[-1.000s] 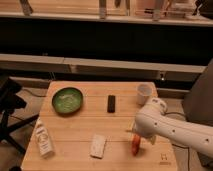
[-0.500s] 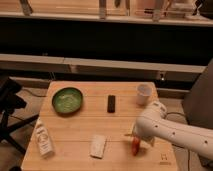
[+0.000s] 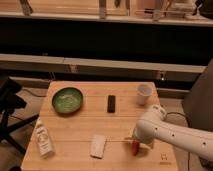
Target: Drag the pepper across the table
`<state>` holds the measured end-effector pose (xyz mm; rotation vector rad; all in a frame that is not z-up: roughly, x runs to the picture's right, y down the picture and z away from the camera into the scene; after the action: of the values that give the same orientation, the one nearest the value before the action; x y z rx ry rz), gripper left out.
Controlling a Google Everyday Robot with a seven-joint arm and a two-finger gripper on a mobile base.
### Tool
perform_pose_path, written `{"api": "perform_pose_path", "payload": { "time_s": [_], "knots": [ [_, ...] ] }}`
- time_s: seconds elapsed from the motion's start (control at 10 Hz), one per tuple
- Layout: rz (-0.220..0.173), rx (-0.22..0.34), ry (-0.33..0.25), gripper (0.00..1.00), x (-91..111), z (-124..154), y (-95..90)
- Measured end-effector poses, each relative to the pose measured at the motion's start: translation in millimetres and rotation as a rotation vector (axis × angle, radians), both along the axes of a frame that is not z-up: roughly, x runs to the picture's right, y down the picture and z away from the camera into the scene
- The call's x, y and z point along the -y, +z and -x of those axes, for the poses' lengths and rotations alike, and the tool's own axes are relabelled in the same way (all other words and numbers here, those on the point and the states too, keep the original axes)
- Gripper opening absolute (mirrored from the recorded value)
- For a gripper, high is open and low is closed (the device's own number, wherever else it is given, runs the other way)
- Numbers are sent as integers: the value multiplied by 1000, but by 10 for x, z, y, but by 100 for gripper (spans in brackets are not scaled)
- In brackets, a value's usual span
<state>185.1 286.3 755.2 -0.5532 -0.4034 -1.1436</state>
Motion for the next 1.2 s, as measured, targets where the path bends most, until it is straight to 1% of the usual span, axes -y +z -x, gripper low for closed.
{"api": "perform_pose_path", "payload": {
  "time_s": [0.3,0.6,0.9,1.1,1.2],
  "knots": [
    [9,14,-26,80,-81,-1,-7],
    [8,22,-40,80,-149,-12,14],
    [12,33,-58,80,-184,-25,36],
    [13,45,-84,80,-228,-27,40],
    [13,46,-86,80,-222,-21,43]
  ]
}}
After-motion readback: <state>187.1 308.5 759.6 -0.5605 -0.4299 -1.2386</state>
